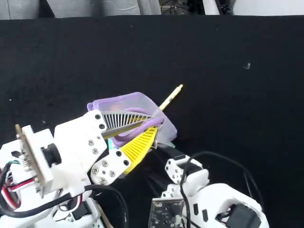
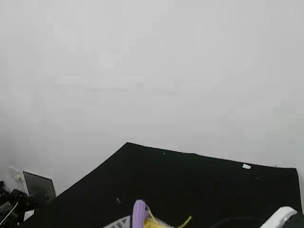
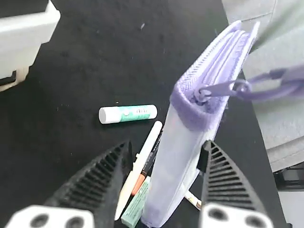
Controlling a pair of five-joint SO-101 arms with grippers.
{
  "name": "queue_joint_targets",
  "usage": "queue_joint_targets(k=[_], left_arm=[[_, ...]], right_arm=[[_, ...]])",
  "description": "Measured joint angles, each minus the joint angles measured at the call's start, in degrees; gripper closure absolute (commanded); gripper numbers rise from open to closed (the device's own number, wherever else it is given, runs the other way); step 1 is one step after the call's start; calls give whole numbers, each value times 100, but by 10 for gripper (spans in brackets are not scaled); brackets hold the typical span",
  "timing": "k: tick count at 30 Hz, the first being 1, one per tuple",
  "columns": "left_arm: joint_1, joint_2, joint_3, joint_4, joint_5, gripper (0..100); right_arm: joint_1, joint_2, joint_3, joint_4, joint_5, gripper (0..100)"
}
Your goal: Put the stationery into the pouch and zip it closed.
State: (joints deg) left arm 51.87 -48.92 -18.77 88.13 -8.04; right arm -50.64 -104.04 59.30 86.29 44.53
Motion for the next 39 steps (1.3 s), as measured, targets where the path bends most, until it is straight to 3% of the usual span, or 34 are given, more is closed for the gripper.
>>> queue_joint_targets(k=[7, 12, 19, 30, 33, 36, 39], left_arm=[[0, 9, 9, 0, -9, 970], [0, 0, 0, -62, -26, 970], [0, -53, 0, -79, -18, 970], [0, -35, 0, -79, -18, 970], [0, -53, 0, -79, -18, 970], [0, -62, 0, -79, -18, 970], [0, -79, 0, -79, -18, 970]], right_arm=[[0, 0, 413, -686, -18, 775], [387, 0, 730, -1512, -35, 772], [448, 0, 774, -1802, -879, 772], [343, 0, 1275, -2110, -976, 777], [325, 0, 1371, -2382, -976, 845], [325, 0, 1433, -2699, -985, 989], [325, 0, 1433, -2901, -985, 988]])
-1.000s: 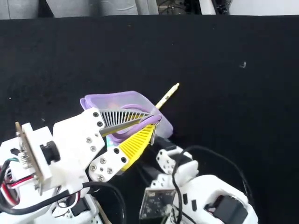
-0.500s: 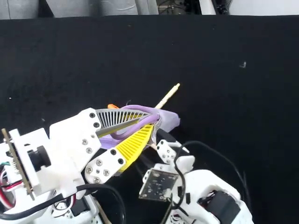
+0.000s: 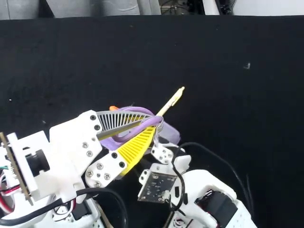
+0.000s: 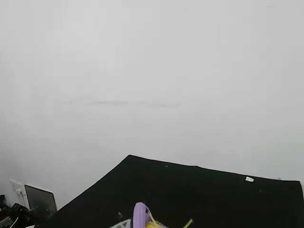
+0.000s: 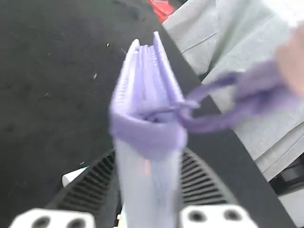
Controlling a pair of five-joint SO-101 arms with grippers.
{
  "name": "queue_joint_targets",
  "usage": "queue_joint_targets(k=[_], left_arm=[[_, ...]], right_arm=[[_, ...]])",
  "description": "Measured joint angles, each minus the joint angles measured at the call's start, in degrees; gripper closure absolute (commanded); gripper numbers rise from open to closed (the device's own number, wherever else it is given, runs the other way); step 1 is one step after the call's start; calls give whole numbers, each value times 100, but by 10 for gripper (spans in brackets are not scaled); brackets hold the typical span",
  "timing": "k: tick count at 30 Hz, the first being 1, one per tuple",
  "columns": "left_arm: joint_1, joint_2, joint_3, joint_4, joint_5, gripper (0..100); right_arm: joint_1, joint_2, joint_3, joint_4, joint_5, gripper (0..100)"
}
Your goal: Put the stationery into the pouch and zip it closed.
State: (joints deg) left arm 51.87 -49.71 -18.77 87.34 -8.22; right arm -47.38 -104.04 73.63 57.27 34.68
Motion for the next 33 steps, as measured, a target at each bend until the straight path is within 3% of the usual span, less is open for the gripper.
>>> queue_joint_targets(k=[3, 7, 13, 17, 29, 33], left_arm=[[0, -9, 0, 0, 0, 970], [-18, -440, 0, 0, -18, 970], [-1081, -870, 105, 0, -334, 970], [-1670, -1125, 563, 0, -492, 970], [-1811, -1987, 1415, -53, -1187, 970], [-2303, -1978, 1442, -193, -1257, 970]], right_arm=[[79, 0, -18, -26, 0, 988], [809, 0, -193, -9, -62, 988], [1802, 0, -835, 457, -62, 988], [1811, 0, -1547, 1108, -237, 988], [1521, 0, -3771, 2681, -607, 988], [1521, 0, -4193, 3077, -607, 988]])
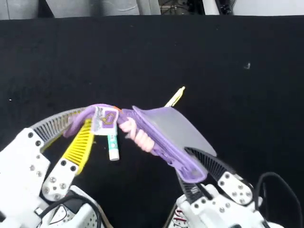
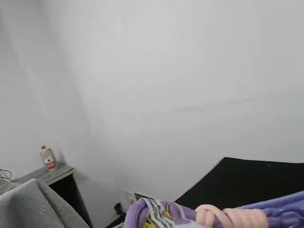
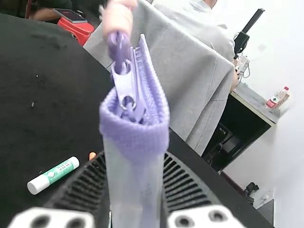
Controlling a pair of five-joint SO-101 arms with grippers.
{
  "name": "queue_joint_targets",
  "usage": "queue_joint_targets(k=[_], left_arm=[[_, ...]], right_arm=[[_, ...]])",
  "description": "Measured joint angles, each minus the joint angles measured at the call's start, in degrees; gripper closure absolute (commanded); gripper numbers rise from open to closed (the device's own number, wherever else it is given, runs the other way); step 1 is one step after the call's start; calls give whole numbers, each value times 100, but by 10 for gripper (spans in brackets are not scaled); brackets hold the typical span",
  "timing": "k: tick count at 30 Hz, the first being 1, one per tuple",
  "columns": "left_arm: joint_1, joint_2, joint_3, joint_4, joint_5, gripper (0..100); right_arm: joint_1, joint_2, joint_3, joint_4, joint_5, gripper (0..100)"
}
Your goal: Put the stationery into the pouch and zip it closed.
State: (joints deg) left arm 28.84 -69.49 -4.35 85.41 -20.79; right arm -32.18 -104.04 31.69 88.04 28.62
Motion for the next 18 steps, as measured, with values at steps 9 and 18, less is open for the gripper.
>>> queue_joint_targets(k=[9, 18], left_arm=[[-475, -9, 35, -229, -9, 970], [-765, -18, 62, -229, -721, 971]], right_arm=[[26, 0, -185, 220, 167, 988], [800, 0, -185, 220, 325, 988]])
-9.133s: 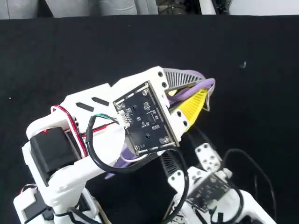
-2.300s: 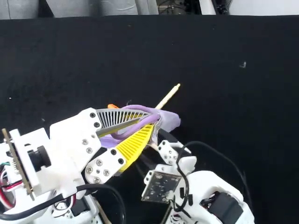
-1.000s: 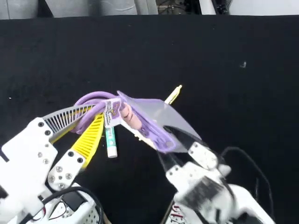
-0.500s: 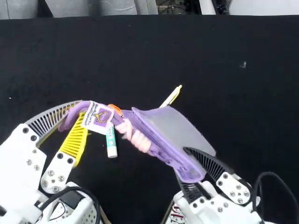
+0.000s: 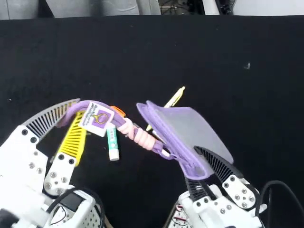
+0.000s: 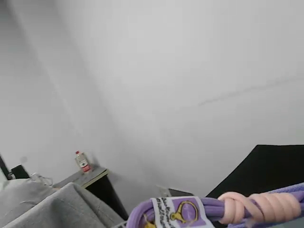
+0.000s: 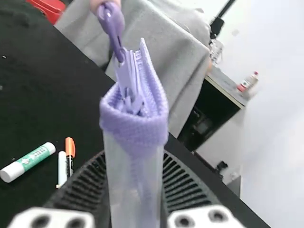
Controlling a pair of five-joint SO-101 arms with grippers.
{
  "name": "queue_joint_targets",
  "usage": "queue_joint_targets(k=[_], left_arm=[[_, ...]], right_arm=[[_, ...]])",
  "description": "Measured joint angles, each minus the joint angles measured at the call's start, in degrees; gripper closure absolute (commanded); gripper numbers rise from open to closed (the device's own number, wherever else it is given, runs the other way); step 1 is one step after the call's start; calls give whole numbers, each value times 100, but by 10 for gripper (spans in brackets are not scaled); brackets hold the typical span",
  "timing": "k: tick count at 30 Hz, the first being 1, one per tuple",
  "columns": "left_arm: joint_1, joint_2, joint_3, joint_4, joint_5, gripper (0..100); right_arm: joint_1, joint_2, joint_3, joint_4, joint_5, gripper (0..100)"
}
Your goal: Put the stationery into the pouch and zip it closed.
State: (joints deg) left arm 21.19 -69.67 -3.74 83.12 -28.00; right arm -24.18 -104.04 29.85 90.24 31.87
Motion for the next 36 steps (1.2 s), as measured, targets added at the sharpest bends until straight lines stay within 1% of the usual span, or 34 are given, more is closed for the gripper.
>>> queue_joint_targets(k=[2, 5, 8, 10, 12, 20, 23, 27, 32, 36], left_arm=[[-387, 0, 185, -176, -26, 971], [-1196, 114, 730, -659, -26, 971], [-1960, 246, 1486, -1380, 114, 970], [-2365, 299, 1934, -1996, 352, 970], [-2673, 316, 2251, -2391, 527, 970], [-2787, 202, 2989, -2813, 615, 970], [-2787, 202, 3490, -3165, 615, 970], [-2787, 202, 4413, -3956, 615, 970], [-2778, 202, 5591, -5160, 624, 970], [-2778, 202, 6338, -5987, 624, 970]], right_arm=[[114, 0, 0, 0, 18, 988], [149, 0, 0, 0, 18, 988], [158, 0, 0, 0, 18, 988], [149, -9, 0, 0, 9, 988], [185, -9, -9, 0, 18, 988], [158, -9, -9, 0, 18, 988], [158, -9, -9, 0, 18, 988], [158, 0, 0, 0, 18, 988], [167, 0, 9, 0, 18, 988], [167, 0, -44, 9, -35, 988]])
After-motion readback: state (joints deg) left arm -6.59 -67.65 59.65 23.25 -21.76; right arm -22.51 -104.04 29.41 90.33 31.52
